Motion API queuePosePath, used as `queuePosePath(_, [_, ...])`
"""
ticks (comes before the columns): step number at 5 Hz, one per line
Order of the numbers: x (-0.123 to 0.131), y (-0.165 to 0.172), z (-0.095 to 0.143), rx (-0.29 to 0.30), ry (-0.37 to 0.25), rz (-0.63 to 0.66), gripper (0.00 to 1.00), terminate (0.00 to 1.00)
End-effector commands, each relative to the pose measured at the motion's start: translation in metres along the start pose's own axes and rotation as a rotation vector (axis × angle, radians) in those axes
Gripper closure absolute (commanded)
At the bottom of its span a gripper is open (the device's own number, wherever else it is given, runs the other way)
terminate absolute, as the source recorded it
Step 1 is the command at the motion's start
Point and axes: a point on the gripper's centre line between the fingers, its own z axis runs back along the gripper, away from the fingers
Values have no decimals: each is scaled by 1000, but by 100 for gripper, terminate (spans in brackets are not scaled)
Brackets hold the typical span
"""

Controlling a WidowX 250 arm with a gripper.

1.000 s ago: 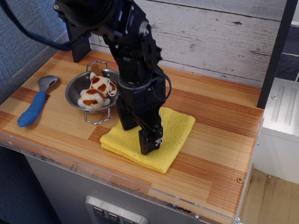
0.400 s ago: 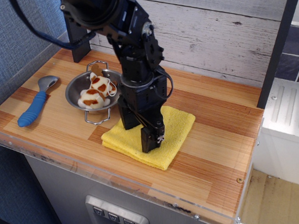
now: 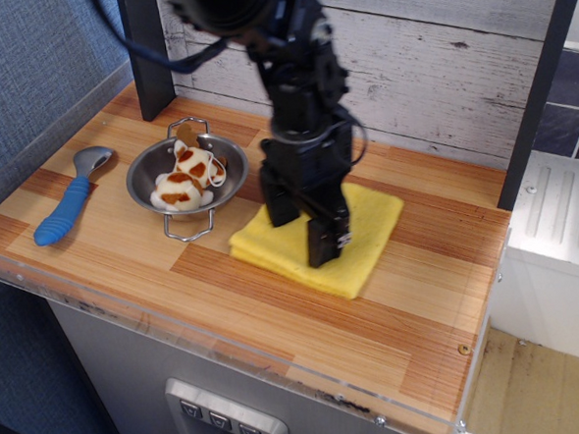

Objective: Move the cloth to the inner back edge of the table.

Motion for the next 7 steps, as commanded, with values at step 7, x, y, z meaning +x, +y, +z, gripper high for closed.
queuePosePath(7, [90,-24,37,11,-128,-52,0,0])
